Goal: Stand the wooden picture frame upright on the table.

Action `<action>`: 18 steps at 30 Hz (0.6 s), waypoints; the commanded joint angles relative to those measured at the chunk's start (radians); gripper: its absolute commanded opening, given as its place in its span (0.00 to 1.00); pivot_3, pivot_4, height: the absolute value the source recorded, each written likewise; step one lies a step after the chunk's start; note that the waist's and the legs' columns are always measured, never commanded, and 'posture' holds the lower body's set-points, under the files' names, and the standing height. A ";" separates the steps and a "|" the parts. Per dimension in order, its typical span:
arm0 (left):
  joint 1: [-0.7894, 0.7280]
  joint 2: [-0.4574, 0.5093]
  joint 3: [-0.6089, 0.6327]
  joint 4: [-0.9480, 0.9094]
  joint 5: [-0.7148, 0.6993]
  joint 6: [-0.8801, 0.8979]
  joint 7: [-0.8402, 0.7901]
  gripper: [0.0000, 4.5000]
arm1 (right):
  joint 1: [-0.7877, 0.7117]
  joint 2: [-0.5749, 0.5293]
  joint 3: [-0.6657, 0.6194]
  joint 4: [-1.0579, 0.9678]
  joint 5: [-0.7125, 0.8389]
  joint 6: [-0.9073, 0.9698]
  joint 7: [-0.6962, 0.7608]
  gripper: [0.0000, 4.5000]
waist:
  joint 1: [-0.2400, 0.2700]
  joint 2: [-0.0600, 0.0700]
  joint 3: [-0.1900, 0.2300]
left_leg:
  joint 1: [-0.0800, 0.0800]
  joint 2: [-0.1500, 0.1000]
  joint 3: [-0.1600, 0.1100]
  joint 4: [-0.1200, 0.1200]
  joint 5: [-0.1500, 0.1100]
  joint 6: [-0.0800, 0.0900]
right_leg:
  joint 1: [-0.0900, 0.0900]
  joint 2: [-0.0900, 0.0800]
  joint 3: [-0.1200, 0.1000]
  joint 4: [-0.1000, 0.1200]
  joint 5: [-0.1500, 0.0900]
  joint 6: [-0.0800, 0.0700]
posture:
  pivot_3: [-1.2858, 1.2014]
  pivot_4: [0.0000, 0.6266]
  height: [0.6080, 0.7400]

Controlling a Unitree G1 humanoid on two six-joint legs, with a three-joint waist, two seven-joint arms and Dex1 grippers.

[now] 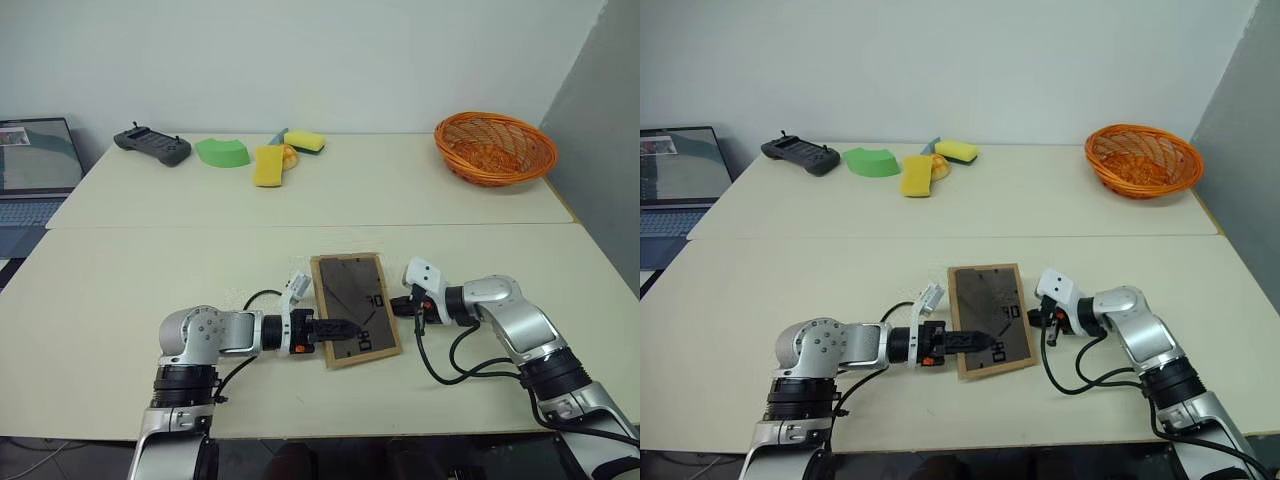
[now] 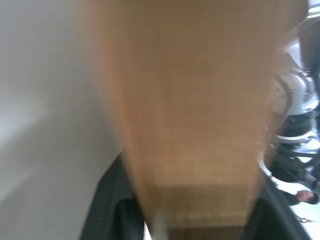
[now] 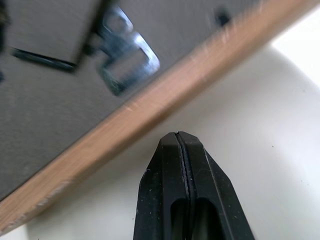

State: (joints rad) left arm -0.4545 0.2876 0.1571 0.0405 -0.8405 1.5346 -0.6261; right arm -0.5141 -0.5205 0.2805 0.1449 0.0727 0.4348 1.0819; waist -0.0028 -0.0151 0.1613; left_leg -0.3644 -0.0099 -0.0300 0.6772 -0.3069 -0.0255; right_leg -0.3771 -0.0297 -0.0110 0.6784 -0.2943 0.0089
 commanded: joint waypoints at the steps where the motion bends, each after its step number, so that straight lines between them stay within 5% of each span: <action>1: -0.001 0.012 0.052 -0.029 -0.011 0.020 0.029 0.28 | -0.012 0.003 -0.007 0.017 0.005 -0.014 -0.008 0.00 | -0.001 0.000 0.000 | 0.000 0.000 0.000 0.000 0.000 0.000 | 0.000 0.000 0.000 0.000 0.000 0.000 | 0.52 0.24 1.00; 8: -0.023 0.021 0.127 -0.058 -0.047 0.066 0.050 0.28 | -0.029 -0.016 -0.039 0.029 0.023 -0.007 0.001 0.00 | -0.003 -0.001 0.001 | 0.000 0.000 0.000 -0.001 0.000 0.000 | -0.001 0.000 0.000 0.000 0.000 0.000 | 0.52 0.24 1.00; 18: -0.053 0.186 0.143 -0.033 -0.193 0.080 0.000 0.28 | -0.188 -0.140 -0.170 0.026 0.262 0.260 0.206 0.44 | -0.006 -0.002 0.007 | -0.004 0.000 0.000 -0.001 0.000 0.000 | -0.006 0.000 0.000 0.000 0.000 0.000 | 0.52 0.24 1.00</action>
State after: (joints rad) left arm -0.4855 0.4490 0.2992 0.0136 -0.9806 1.6108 -0.5949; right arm -0.6674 -0.6508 0.1367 0.1879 0.2672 0.6381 1.2339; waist -0.0091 -0.0167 0.1686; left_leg -0.3691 -0.0093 -0.0298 0.6758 -0.3069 -0.0257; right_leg -0.3837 -0.0293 -0.0110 0.6787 -0.2944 0.0084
